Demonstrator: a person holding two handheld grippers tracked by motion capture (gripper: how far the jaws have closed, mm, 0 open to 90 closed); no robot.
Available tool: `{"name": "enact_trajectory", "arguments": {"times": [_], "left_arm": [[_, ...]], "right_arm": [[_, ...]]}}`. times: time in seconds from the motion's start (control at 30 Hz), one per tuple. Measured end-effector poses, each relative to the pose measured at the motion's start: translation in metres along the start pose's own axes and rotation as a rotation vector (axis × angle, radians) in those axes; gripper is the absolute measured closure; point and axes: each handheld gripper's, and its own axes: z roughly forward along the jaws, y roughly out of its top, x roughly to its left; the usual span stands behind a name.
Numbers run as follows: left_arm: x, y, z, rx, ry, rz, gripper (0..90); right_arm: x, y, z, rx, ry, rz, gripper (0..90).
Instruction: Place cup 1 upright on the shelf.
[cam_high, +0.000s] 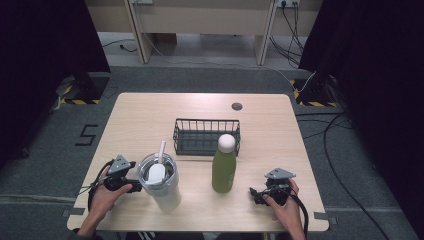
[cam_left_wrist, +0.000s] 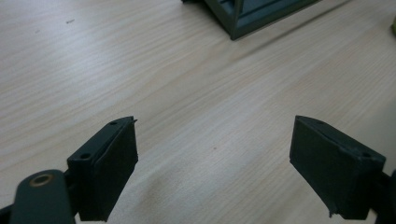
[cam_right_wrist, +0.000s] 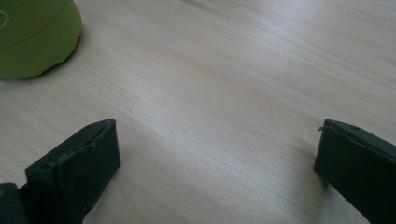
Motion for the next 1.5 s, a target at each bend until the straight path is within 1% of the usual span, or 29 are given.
{"name": "enact_trajectory", "arguments": {"times": [0.1,0.23,0.33,0.4,0.5,0.67,0.93,1.07,1.5], "left_arm": [[-0.004,0.0,-0.004,-0.013,-0.008,-0.004,15.0],[-0.008,-0.001,-0.007,-0.018,-0.017,0.004,15.0],[-0.01,-0.002,-0.011,-0.026,-0.021,0.003,15.0],[-0.011,-0.003,-0.014,-0.037,-0.027,-0.003,15.0],[-0.009,-0.005,-0.018,-0.044,-0.022,-0.01,15.0],[-0.009,-0.01,-0.027,-0.083,-0.035,-0.033,15.0],[-0.019,-0.017,-0.037,-0.109,-0.061,-0.022,15.0],[-0.023,-0.019,-0.042,-0.128,-0.063,-0.028,14.9],[-0.033,-0.027,-0.053,-0.158,-0.089,-0.015,14.9]], "right_arm": [[0.0,0.0,0.0,0.0,0.0,0.0,0.4],[0.0,0.0,0.0,0.0,0.0,0.0,0.4],[0.0,0.0,0.0,0.0,0.0,0.0,0.4],[0.0,0.0,0.0,0.0,0.0,0.0,0.4],[0.0,0.0,0.0,0.0,0.0,0.0,0.4],[0.0,0.0,0.0,0.0,-0.001,0.001,0.4],[-0.001,0.0,0.0,-0.002,-0.004,-0.007,0.4],[-0.001,0.0,0.0,-0.002,-0.004,-0.006,0.4],[-0.001,0.0,0.001,-0.002,-0.004,-0.006,0.4]]}}
